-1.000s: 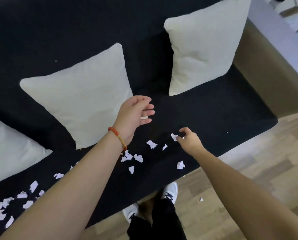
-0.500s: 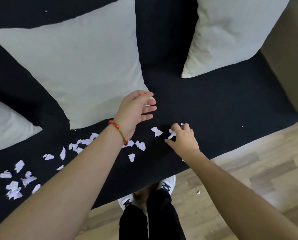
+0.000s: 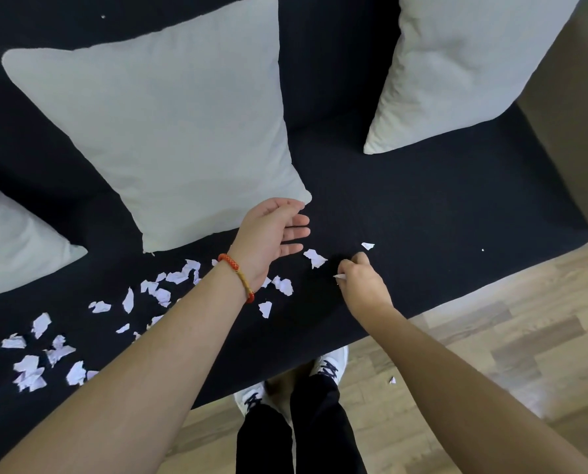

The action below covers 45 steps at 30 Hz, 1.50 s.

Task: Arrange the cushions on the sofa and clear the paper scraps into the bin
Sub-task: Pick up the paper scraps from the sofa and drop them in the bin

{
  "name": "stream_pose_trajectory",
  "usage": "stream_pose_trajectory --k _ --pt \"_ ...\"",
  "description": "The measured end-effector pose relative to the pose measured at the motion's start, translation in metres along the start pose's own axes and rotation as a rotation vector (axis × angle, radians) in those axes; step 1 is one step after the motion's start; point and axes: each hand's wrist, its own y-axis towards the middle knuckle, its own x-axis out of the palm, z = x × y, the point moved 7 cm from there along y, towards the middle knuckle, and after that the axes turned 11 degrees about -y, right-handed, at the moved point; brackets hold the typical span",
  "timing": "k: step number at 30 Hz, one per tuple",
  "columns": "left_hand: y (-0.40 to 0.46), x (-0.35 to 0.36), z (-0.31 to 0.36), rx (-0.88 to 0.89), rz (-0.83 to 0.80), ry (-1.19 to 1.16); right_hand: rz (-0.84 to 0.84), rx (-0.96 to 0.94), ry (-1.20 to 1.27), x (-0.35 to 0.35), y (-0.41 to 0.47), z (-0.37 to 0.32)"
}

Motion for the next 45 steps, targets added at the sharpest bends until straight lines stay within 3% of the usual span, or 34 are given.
stream_pose_trajectory --k 4,10,17,21,28,32,37,45 --pt "-0.002 -0.005 -0.005 -0.011 -0.002 -0.01 0.007 0.049 0.088 -0.004 0.001 0.004" --pt "-0.001 -0.013 -0.011 -0.025 0.013 -0.014 0.207 0.152 0.295 -0.046 0.023 0.043" --pt "0.0 -0.013 -0.019 -0.053 0.018 -0.022 0.032 0.099 0.138 -0.041 0.054 0.045" --pt "0.002 -0.022 -0.028 -0.066 0.036 0.045 0.012 0.149 0.187 -0.035 0.048 0.04" --pt "0.006 -0.033 -0.051 -0.138 0.086 0.096 -0.03 -0.071 0.396 -0.023 0.024 -0.027" --pt "0.008 -0.035 -0.058 -0.153 0.09 0.098 -0.07 -0.117 0.305 -0.009 0.024 -0.057" --pt "0.009 -0.04 -0.067 -0.19 0.115 0.035 -0.05 -0.115 0.024 -0.001 0.027 -0.068" --pt "0.008 -0.05 -0.078 -0.204 0.145 -0.072 -0.078 0.006 0.116 -0.006 0.031 -0.063"
